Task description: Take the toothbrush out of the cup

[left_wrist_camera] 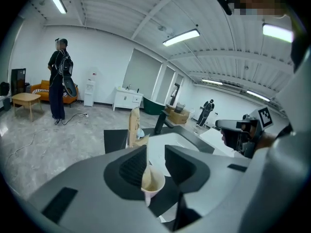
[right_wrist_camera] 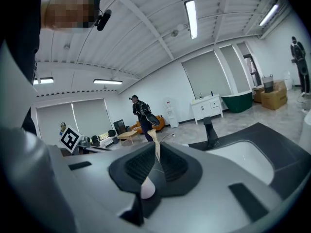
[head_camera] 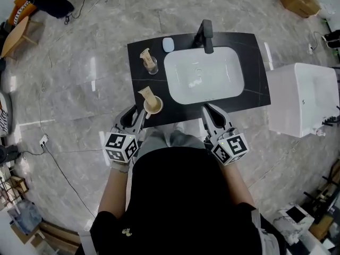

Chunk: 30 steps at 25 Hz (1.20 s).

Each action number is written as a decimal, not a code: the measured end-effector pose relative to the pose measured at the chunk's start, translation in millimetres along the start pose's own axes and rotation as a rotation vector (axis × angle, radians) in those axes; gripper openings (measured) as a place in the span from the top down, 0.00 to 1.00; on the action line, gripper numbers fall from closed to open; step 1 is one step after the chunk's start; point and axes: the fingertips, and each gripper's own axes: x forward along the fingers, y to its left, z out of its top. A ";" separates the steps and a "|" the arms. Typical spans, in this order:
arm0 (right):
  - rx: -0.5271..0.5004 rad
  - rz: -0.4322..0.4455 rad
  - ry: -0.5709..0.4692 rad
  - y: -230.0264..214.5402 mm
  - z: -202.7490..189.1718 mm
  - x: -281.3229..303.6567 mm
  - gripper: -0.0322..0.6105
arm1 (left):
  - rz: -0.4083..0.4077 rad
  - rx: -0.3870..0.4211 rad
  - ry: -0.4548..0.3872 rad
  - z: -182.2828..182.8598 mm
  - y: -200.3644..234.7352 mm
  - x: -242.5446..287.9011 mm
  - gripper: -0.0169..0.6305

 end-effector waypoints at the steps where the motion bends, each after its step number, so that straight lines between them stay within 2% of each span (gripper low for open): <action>1: 0.004 -0.016 0.004 0.0 -2.1 0.7 0.88 | -0.011 -0.001 0.014 -2.1 3.8 3.9 0.80; 14: 0.041 -0.263 -0.016 14.0 -17.7 -15.5 0.88 | -0.212 0.064 0.178 -32.2 27.4 56.9 0.77; 21: 0.066 -0.383 -0.030 16.8 -29.1 -32.9 0.88 | -0.289 0.100 0.230 -41.4 30.7 80.5 0.77; 27: 0.072 -0.450 -0.036 17.1 -31.9 -46.9 0.88 | -0.317 0.127 0.235 -44.7 30.3 89.5 0.87; 30: 0.073 -0.465 -0.040 17.2 -32.4 -51.2 0.88 | -0.315 0.145 0.231 -45.7 27.6 91.1 0.88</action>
